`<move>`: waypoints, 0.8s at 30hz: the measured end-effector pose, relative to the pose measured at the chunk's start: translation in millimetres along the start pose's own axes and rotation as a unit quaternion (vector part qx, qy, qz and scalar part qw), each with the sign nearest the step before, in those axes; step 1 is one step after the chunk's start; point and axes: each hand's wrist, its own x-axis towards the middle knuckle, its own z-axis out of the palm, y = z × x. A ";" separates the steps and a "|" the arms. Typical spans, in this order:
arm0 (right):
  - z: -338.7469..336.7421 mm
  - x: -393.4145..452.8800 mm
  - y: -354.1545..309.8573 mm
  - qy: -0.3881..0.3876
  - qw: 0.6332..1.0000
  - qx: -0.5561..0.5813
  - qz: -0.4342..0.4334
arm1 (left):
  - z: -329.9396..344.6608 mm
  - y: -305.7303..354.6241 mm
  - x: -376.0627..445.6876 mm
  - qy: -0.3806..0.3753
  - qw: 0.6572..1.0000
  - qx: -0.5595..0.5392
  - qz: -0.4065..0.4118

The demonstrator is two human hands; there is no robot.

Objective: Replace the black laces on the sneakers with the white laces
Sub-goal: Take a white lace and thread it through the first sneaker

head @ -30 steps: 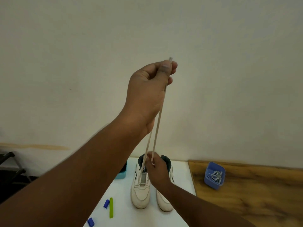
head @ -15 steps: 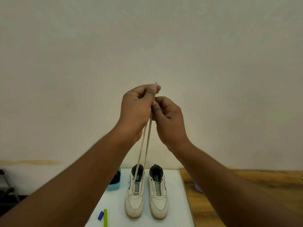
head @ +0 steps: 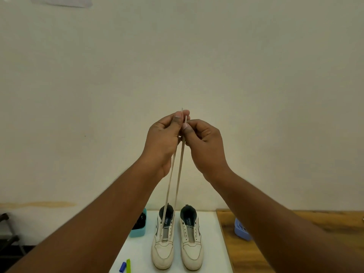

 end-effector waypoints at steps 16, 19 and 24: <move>-10.3 8.3 -9.5 0.016 0.999 -0.043 -0.028 | -1.6 -1.8 -4.5 -0.004 0.998 0.049 0.041; -11.7 8.4 -10.9 0.017 0.998 -0.046 -0.026 | -1.0 -1.5 -4.7 -0.005 0.998 0.044 0.035; -12.2 9.0 -12.3 0.008 0.998 -0.055 -0.027 | -1.2 -1.2 -5.6 -0.004 0.999 0.042 0.025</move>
